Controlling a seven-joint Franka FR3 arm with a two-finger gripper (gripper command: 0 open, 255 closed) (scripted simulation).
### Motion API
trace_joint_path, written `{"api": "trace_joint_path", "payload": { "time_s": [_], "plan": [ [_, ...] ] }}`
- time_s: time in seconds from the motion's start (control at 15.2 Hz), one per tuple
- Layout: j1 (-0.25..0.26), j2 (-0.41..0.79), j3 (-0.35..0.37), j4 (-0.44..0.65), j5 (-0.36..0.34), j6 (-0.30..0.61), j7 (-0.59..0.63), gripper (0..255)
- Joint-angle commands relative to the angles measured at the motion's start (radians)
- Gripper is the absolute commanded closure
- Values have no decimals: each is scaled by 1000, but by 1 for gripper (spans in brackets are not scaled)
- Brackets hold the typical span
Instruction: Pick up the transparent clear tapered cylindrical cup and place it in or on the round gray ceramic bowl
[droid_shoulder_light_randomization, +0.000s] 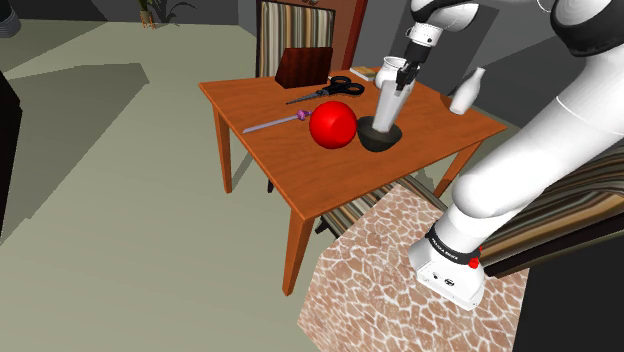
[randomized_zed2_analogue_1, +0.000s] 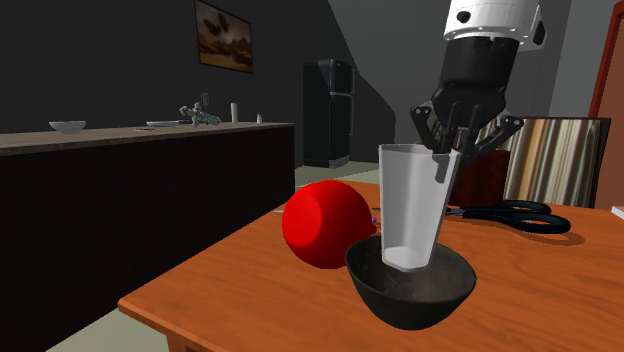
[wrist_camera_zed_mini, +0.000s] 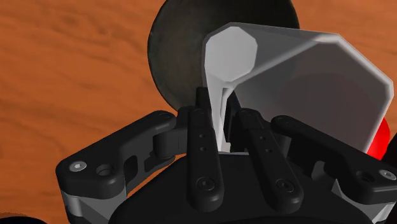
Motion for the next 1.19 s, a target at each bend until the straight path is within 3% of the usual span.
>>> {"api": "trace_joint_path", "payload": {
  "time_s": [0.0, 0.4, 0.46, 0.79, 1.12],
  "plan": [
    [-1, 5, -2, -5, 2, 10, -4, 255],
    [-1, 5, -2, -5, 2, 10, -4, 255],
    [-1, 5, -2, -5, 2, 10, -4, 0],
    [-1, 5, -2, -4, 2, 10, -4, 0],
    [-4, -2, -5, 116, -3, -117, -1, 0]
  ]
}}
